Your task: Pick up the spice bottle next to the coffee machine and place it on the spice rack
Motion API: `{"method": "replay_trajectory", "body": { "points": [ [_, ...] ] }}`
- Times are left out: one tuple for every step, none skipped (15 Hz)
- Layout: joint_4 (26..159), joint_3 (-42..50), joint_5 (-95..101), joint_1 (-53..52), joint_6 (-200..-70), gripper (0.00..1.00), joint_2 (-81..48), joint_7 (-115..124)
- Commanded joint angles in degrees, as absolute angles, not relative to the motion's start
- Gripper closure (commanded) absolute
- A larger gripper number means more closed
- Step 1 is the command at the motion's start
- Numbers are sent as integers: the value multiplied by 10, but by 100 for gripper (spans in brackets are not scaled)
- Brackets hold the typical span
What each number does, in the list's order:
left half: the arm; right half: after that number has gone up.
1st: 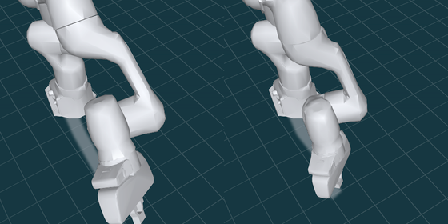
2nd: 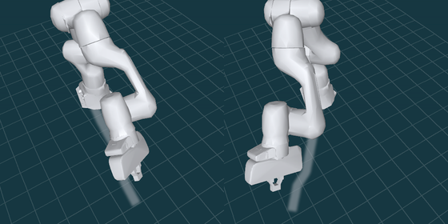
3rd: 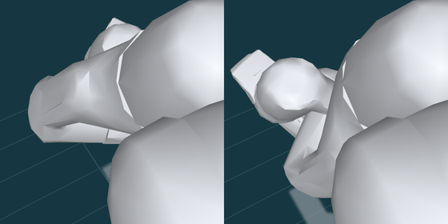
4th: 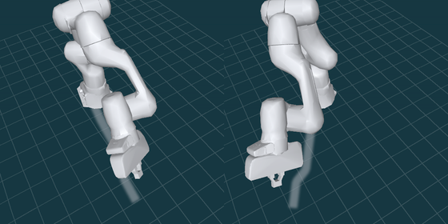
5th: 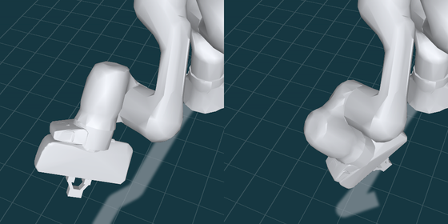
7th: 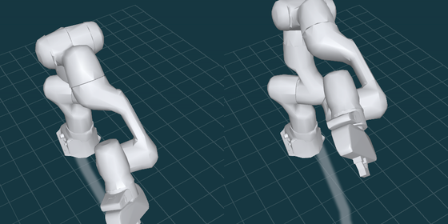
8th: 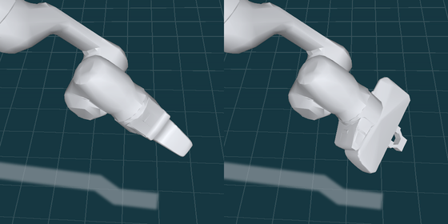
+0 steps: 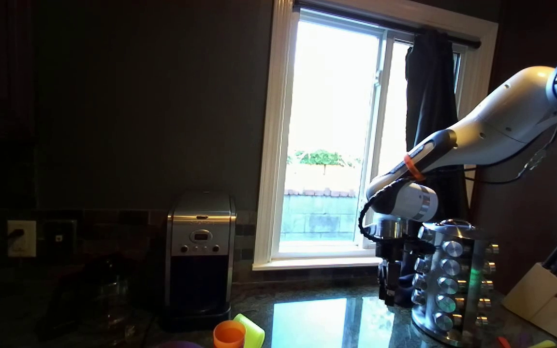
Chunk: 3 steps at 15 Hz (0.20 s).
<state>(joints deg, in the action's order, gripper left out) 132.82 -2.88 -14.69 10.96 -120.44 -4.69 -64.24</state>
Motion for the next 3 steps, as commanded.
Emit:
{"method": "replay_trajectory", "body": {
  "points": [
    [1345,-7,-148,83,-1216,0,-31,-642],
    [1357,-7,-147,79,-1222,0,-20,-641],
    [1363,-6,-147,76,-1223,0,-13,-640]
  ]
}}
